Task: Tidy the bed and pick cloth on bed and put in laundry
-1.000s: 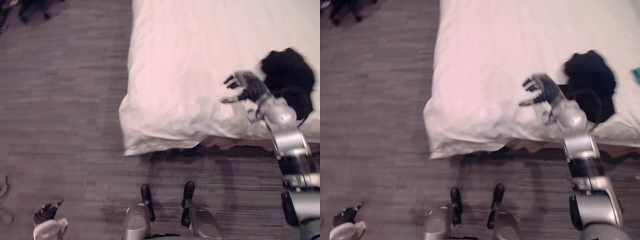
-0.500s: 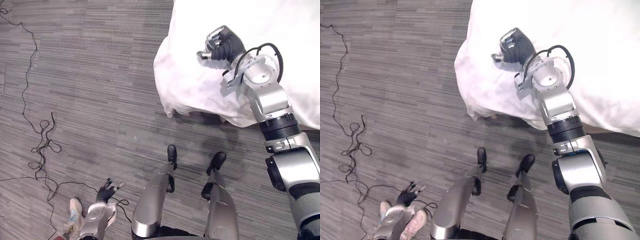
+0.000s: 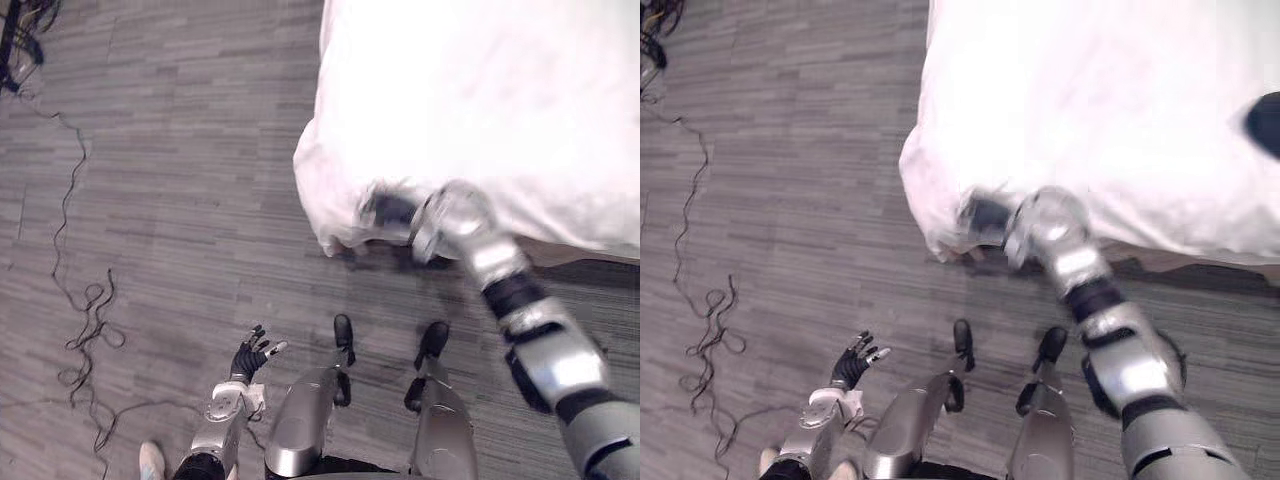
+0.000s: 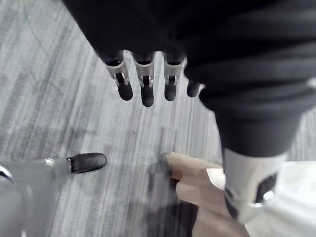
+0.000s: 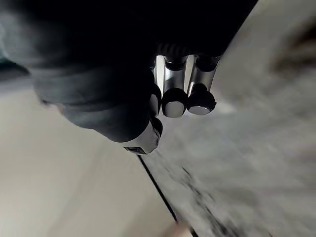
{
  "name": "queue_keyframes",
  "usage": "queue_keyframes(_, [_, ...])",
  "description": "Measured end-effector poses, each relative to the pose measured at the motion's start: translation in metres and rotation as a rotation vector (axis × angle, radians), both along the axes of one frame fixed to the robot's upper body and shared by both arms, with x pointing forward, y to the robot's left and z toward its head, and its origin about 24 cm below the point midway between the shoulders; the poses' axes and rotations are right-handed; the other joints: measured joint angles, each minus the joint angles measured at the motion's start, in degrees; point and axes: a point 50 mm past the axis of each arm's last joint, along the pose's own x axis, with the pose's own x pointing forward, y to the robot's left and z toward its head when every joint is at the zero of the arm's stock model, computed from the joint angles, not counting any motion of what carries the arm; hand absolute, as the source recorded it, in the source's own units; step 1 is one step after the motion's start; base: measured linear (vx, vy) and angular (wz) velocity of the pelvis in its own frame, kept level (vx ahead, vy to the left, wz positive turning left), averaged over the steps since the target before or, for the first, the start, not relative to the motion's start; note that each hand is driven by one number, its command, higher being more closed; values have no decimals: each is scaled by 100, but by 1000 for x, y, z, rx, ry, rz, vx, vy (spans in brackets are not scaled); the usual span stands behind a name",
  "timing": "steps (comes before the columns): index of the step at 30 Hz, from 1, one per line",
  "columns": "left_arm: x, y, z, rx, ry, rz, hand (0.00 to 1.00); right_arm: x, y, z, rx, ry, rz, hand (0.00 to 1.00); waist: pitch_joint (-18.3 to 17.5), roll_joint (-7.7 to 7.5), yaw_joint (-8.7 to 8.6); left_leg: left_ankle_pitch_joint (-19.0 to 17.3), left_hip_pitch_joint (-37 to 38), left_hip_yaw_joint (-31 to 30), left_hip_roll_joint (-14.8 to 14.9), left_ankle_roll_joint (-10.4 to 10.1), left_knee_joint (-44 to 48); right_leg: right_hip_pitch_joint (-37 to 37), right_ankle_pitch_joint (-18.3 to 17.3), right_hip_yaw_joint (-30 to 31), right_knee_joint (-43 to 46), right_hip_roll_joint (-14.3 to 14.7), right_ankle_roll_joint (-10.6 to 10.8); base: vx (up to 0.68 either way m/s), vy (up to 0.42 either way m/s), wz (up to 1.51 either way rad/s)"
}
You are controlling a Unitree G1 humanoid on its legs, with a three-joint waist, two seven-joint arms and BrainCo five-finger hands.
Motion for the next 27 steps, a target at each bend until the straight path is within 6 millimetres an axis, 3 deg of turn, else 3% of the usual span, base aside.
queue_keyframes(1, [0, 0, 0, 1, 2, 1, 0, 3, 7, 11, 51, -49, -6, 100, -2, -23, -15, -6, 60, 7, 18, -9, 5, 59, -5, 0, -6, 17, -13, -17, -43, -16])
queue_keyframes(2, [0, 0, -1, 10, 10, 3, 0, 14, 19, 43, 165, -160, -32, 100, -17, -60, -58, -15, 135, 17, 56, -23, 22, 135, -92, -3, -6, 56, -46, -30, -33, -7])
queue_keyframes(4, [-1, -1, -2, 17, 21, 6, 0, 26, 25, 73, 273, -254, -86, 100, -23, -71, -60, -12, 162, 64, 85, -32, 22, 140, -95, -4, 0, 74, -53, -31, -20, -11])
queue_keyframes(7, [-5, -7, -9, 37, 86, -3, 0, 52, 22, 131, 415, -433, -236, 100, -25, -66, -36, -9, 64, 140, 109, -43, 19, 9, -54, -77, 13, 63, -85, -21, -8, -12])
queue_keyframes(9, [-3, -10, -11, 44, 106, -9, 0, 64, 12, 155, 473, -495, -330, 100, -27, -60, -19, 39, -99, 137, 109, -73, 16, -160, -7, -85, 25, 59, -106, 3, -5, 2])
queue_keyframes(10, [1, -14, -11, 48, 114, -26, 0, 76, -2, 181, 541, -543, -438, 100, -26, -49, 37, 129, -315, 135, 105, -66, 4, -384, 110, -95, 42, 53, -146, 11, -9, 6])
queue_keyframes(12, [4, -22, -10, 39, 111, -28, 0, 90, -20, 202, 587, -572, -551, 100, -23, 13, 114, 209, -493, 115, 94, -66, -44, -588, 158, -124, 68, 45, -189, 18, 2, 11])
queue_keyframes(14, [7, -36, -10, 12, 114, -63, 0, 105, -48, 219, 582, -609, -687, 100, -27, 235, 238, 292, -662, 38, 70, -49, -104, -755, 170, -193, 120, 17, -206, 22, 25, 26])
queue_keyframes(15, [6, -47, -11, -7, 118, -83, 0, 114, -71, 226, 575, -622, -791, 100, -36, 445, 300, 357, -780, -38, 40, -46, -140, -850, 169, -272, 145, -17, -205, 22, 38, 27])
queue_keyframes(17, [4, -55, -12, -20, 126, -99, 0, 124, -102, 228, 542, -631, -926, 100, -38, 694, 427, 421, -868, -64, 6, -30, -217, -986, 165, -291, 198, -45, -203, 16, 44, 16])
queue_keyframes(19, [-3, -51, -17, -25, 153, -82, 0, 130, -130, 219, 531, -595, -1036, 100, -107, 833, 504, 511, -952, -64, -31, -14, -332, -1140, 163, -282, 248, -70, -201, 24, 38, 3])
queue_keyframes(23, [-9, -47, -21, -41, 146, -103, 0, 136, -145, 200, 526, -523, -1076, 100, -116, 847, 467, 521, -730, -21, -99, -7, -356, -1058, 75, -154, 425, -156, -130, 21, 49, -7])
queue_keyframes(25, [-9, -43, -19, -61, 115, -99, 0, 134, -157, 185, 546, -467, -1122, 100, -114, 844, 360, 461, -553, 13, -140, 67, -358, -905, -8, -97, 454, -186, -36, 0, 47, -2])
queue_keyframes(27, [-12, -36, -19, -67, 94, -108, 0, 127, -176, 153, 626, -347, -1223, 100, -97, 782, 119, 306, -267, 107, -214, 105, -350, -713, -41, 14, 410, -216, 36, -7, 47, -17])
